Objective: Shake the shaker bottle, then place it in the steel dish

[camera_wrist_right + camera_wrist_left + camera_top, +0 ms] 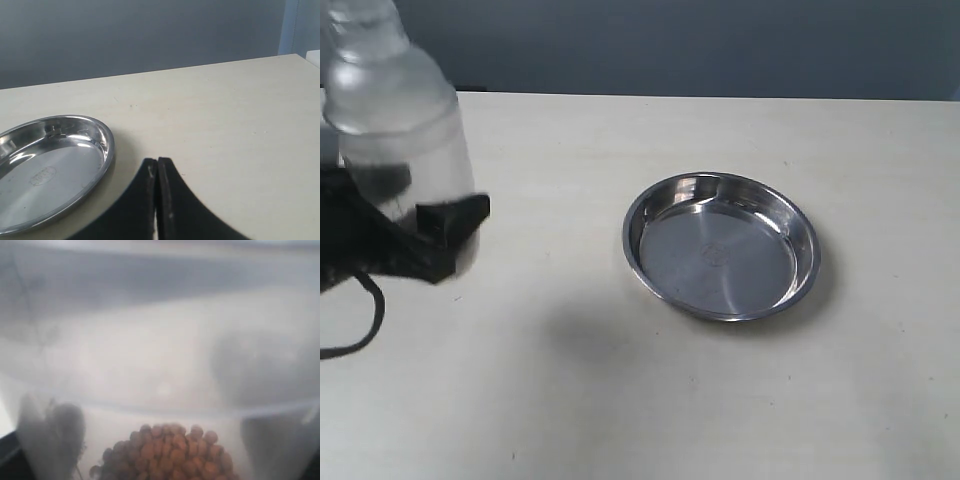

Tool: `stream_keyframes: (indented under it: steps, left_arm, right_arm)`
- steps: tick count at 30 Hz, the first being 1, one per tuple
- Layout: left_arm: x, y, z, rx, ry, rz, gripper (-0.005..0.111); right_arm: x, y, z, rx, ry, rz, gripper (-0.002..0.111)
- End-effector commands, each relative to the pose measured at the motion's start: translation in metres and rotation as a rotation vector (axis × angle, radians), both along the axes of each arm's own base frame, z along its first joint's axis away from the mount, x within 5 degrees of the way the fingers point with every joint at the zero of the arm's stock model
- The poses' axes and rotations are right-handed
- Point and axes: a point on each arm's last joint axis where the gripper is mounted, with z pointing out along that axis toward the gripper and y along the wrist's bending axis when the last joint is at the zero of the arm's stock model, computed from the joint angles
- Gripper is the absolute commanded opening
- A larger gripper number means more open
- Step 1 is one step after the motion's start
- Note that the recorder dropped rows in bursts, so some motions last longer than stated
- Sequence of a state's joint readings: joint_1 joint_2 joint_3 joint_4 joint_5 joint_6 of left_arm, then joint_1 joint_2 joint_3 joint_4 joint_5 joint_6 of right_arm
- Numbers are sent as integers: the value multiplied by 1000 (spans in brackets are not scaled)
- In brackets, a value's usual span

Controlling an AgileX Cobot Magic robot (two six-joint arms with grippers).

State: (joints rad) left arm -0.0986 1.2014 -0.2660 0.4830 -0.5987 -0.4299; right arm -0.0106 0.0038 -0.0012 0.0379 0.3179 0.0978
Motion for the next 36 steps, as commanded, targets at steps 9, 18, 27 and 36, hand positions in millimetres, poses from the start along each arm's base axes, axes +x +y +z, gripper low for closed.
stream_keyframes:
  steps: [9, 18, 27, 36]
  left_arm:
    - [0, 1, 35, 28, -111, 10, 0]
    - [-12, -17, 43, -293, -457, -211, 0]
    - [1, -6, -27, -68, 29, -45, 0]
    - [7, 3, -6, 57, 73, 30, 0]
  right_arm:
    - [0, 0, 1, -9, -12, 2, -1]
    - [0, 0, 1, -9, -12, 2, -1]
    - [0, 0, 1, -9, -12, 2, -1]
    - [0, 0, 1, -9, -12, 2, -1]
